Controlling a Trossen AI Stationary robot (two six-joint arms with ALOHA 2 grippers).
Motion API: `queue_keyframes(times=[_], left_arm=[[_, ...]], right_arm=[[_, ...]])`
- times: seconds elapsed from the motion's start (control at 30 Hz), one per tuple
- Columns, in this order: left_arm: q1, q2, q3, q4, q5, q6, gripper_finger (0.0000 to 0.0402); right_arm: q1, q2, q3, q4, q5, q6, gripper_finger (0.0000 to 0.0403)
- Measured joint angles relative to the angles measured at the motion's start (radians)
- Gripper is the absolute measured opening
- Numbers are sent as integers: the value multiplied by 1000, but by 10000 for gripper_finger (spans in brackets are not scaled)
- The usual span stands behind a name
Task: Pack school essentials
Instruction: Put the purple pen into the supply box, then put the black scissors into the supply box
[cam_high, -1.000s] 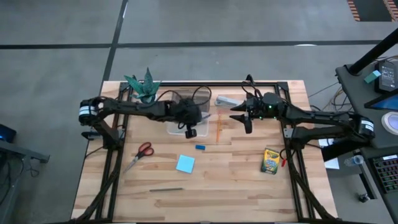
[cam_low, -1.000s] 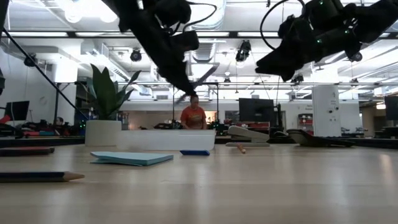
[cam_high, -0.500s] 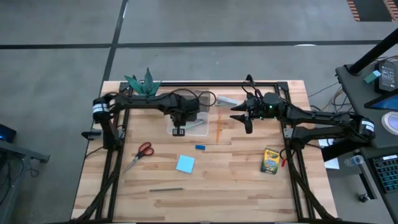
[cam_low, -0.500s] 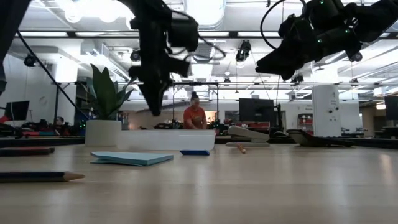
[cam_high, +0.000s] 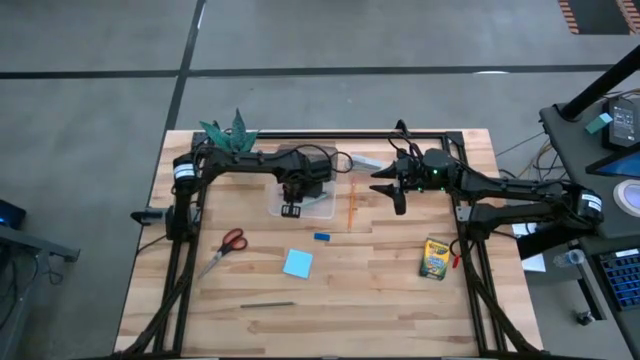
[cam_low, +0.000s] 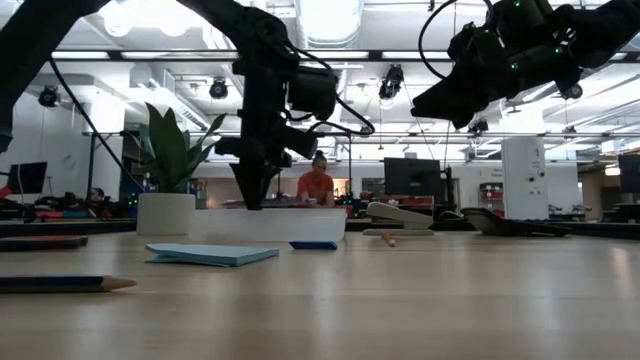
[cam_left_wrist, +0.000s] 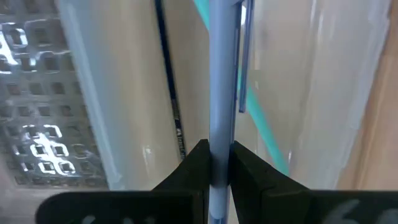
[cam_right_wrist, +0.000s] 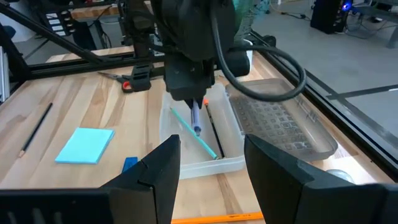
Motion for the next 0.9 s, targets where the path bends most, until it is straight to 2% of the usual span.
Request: queue_keyframes(times=[0.17, 0.57, 0.9], left_arm=[[2, 19, -1, 0, 1, 2, 21], [2, 19, -2, 23, -2, 2, 108], [2, 11, -2, 26, -49, 2, 116]], right_arm=[[0, 0, 0, 0, 0, -2, 166], [0, 0, 0, 0, 0, -13, 166], [0, 0, 0, 0, 0, -14, 166]])
